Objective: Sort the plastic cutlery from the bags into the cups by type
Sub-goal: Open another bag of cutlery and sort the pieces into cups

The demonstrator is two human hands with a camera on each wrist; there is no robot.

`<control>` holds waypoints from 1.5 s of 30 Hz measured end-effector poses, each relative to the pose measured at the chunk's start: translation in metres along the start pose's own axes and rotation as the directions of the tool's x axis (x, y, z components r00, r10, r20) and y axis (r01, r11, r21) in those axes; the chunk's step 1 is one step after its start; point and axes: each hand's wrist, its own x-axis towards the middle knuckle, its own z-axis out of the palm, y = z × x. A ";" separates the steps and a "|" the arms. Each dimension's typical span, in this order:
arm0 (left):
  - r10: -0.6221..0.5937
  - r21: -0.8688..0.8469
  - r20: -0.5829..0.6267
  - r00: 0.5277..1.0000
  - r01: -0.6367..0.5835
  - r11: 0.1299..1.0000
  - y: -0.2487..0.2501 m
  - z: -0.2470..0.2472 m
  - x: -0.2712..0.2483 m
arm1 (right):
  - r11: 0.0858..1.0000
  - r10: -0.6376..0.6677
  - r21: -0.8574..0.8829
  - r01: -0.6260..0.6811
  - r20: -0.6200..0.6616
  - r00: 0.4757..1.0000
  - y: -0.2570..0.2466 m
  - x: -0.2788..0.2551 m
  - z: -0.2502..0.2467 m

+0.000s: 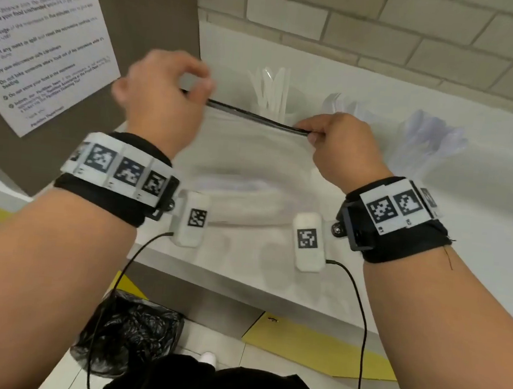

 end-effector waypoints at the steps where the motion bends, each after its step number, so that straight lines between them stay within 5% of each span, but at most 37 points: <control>1: 0.137 0.056 0.058 0.989 -0.141 0.988 0.015 0.005 -0.007 | 1.000 0.000 0.027 0.000 0.013 1.000 -0.002 0.000 0.001; 3: 0.350 0.042 0.195 0.916 -0.364 0.931 0.046 0.018 -0.025 | 0.992 0.008 0.122 -0.005 -0.023 1.000 -0.005 -0.001 0.002; 6: 0.446 -0.066 0.338 0.829 -0.451 0.890 0.068 0.037 -0.038 | 0.927 0.071 0.376 -0.016 -0.133 0.989 -0.002 -0.005 0.002; 10: 0.424 -0.212 0.312 0.850 -0.373 0.903 0.068 0.049 -0.034 | 0.856 0.224 0.501 -0.133 -0.127 0.966 0.012 -0.011 -0.005; 13: 0.430 -0.283 0.296 0.853 -0.352 0.892 0.067 0.051 -0.032 | 0.871 0.203 0.477 -0.115 -0.137 0.970 0.015 -0.013 -0.007; 17: 0.518 -0.411 0.312 0.797 -0.378 0.830 0.078 0.049 -0.032 | 0.863 0.186 0.501 -0.068 -0.188 0.964 0.014 -0.011 -0.010; 20: 0.476 -0.409 0.324 0.817 -0.333 0.850 0.088 0.047 -0.026 | 0.843 0.207 0.534 -0.066 -0.209 0.956 0.014 -0.011 -0.014; 29: 0.201 0.204 0.479 0.855 -0.330 0.922 0.064 0.010 0.010 | 0.786 0.366 0.602 -0.138 -0.274 0.889 0.037 -0.007 -0.027; 33: -0.254 0.692 0.461 0.850 -0.165 0.703 0.033 -0.005 0.027 | 0.803 0.414 0.567 -0.184 -0.308 0.857 0.049 -0.001 -0.025; 35: -0.316 0.745 0.466 0.827 -0.174 0.643 0.033 -0.002 0.021 | 0.803 0.414 0.567 -0.184 -0.308 0.856 0.047 0.002 -0.020; 38: -0.030 0.404 0.658 0.753 -0.319 0.857 0.040 0.008 0.016 | 0.783 0.391 0.600 -0.164 -0.271 0.879 0.041 0.007 -0.011; 40: 0.087 0.163 0.709 0.700 -0.283 0.945 0.051 0.012 0.011 | 0.750 0.386 0.649 -0.129 -0.271 0.882 0.035 0.010 -0.008; 45: 0.032 0.096 0.659 0.751 -0.126 0.987 0.055 0.025 0.002 | 0.858 0.324 0.510 -0.065 -0.438 0.839 0.015 0.007 0.004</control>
